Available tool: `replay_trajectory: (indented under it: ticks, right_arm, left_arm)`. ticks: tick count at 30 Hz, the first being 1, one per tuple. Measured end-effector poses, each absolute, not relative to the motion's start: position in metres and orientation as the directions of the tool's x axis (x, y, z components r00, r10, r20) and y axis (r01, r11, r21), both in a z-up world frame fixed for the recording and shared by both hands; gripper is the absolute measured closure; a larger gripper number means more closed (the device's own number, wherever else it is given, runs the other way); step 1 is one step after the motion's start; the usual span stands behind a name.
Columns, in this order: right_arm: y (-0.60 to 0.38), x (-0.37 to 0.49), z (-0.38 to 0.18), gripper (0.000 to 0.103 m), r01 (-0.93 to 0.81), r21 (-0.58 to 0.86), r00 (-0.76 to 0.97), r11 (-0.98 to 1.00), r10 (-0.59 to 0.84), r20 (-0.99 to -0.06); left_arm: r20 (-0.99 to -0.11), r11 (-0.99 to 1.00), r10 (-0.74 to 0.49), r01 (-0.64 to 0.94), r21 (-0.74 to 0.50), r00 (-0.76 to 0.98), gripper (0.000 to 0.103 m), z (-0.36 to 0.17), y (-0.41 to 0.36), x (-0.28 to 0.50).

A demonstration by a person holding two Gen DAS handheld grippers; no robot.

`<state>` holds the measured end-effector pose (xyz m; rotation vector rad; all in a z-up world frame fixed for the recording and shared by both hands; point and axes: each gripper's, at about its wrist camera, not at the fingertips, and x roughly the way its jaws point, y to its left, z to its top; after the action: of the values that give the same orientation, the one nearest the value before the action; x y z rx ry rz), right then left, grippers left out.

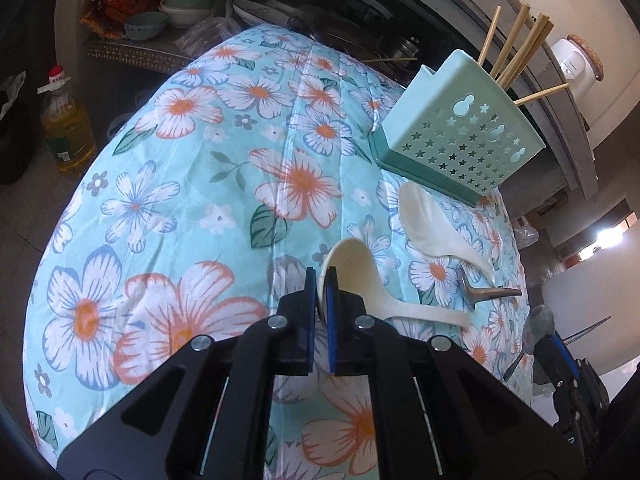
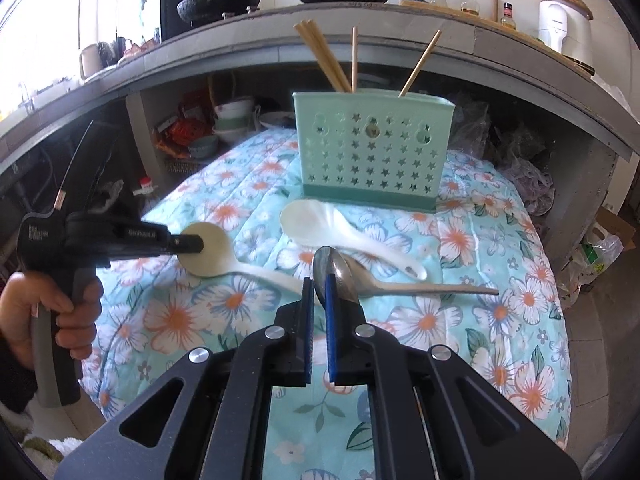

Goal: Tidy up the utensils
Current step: 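Carry the cream plastic spoon toward the holder with the left tool while the right tool hovers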

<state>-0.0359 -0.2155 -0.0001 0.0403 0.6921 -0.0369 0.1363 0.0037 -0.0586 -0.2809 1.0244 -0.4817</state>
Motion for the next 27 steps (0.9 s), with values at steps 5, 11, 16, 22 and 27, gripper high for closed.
replay_trajectory:
  ticks: [5,11,16,22,27]
  right_arm:
    - [-0.220,-0.035,0.008,0.099,0.047,0.056,0.793,0.997,-0.003,-0.609]
    - [-0.221,-0.035,0.014,0.099,0.043,0.078,0.809,0.996,0.011,-0.587]
    - [-0.224,-0.036,0.015,0.099,0.042,0.099,0.814,0.994,0.023,-0.580]
    - [-0.227,-0.036,0.015,0.099,0.044,0.117,0.816,0.992,0.032,-0.577]
    - [-0.230,-0.037,0.016,0.099,0.053,0.128,0.821,0.990,0.030,-0.571]
  left_arm:
    - [-0.750,0.880,-0.474,0.273,-0.388,0.461,0.100,-0.051,0.000,0.130]
    - [-0.757,0.891,-0.453,0.278,-0.359,0.471,0.100,-0.050,-0.004,0.129]
    - [-0.765,0.897,-0.439,0.275,-0.345,0.472,0.099,-0.051,-0.007,0.129]
    - [-0.771,0.901,-0.430,0.268,-0.340,0.470,0.099,-0.053,-0.008,0.131]
    - [-0.762,0.901,-0.432,0.271,-0.339,0.483,0.099,-0.048,-0.008,0.129]
